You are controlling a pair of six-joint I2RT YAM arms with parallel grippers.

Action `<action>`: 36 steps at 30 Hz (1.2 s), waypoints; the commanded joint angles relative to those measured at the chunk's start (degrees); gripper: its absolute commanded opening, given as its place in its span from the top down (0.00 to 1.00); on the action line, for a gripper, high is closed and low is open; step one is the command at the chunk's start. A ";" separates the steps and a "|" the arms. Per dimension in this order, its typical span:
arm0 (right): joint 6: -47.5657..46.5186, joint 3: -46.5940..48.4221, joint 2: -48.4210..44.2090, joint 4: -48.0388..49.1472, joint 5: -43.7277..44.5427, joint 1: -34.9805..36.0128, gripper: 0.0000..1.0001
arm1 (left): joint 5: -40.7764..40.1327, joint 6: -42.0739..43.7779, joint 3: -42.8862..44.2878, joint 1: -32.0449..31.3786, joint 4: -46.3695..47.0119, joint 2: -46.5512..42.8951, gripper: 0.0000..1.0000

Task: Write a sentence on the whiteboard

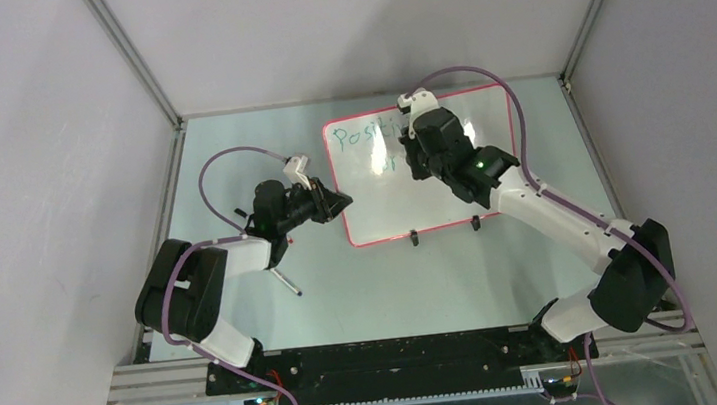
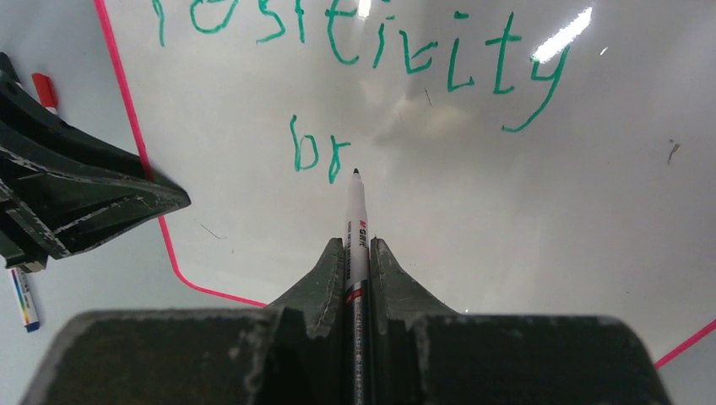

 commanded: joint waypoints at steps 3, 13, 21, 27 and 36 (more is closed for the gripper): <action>0.49 -0.49 0.89 0.59 0.81 -0.48 1.00 | -1.39 2.22 1.26 -0.40 0.87 -1.00 0.76; 0.24 -0.48 3.44 2.75 0.95 -0.22 1.00 | -1.35 2.32 1.37 -0.40 0.70 -0.88 0.76; -0.02 -0.51 3.89 4.17 1.12 -0.31 1.00 | -1.22 2.32 1.61 -0.44 0.48 -0.71 0.76; -0.25 -0.49 4.60 4.44 1.63 -0.60 1.00 | -1.26 2.38 1.55 -0.43 0.51 -0.71 0.76; -0.60 -0.53 5.93 4.03 3.89 -0.74 1.00 | -1.30 2.39 1.51 -0.42 0.51 -0.78 0.76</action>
